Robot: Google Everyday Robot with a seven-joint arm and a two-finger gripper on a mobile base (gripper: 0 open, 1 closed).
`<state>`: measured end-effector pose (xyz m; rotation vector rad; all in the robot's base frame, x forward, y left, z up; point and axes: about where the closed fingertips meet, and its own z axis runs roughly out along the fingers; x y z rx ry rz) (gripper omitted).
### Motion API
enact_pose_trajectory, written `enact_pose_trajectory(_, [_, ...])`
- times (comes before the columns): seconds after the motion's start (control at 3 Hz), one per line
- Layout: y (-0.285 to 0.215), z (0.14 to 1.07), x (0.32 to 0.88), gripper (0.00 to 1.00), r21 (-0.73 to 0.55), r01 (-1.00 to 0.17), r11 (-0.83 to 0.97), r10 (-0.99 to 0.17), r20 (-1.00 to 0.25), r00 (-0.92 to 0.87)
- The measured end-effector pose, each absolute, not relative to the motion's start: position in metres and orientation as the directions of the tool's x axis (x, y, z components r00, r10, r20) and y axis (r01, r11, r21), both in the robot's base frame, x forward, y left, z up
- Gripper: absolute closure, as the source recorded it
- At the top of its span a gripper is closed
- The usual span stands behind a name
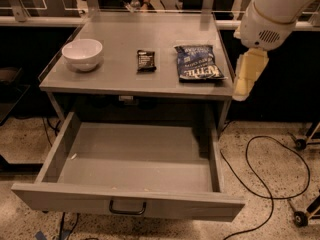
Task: Place blue chip bag into top drawer
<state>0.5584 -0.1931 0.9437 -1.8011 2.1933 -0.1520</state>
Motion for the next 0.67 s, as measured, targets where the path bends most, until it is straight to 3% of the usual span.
enact_pose_trajectory(0.67, [-0.1797,0.9360,0.5960,0.00,-0.269,-0.947,0.177,-0.979,-0.150,-0.140])
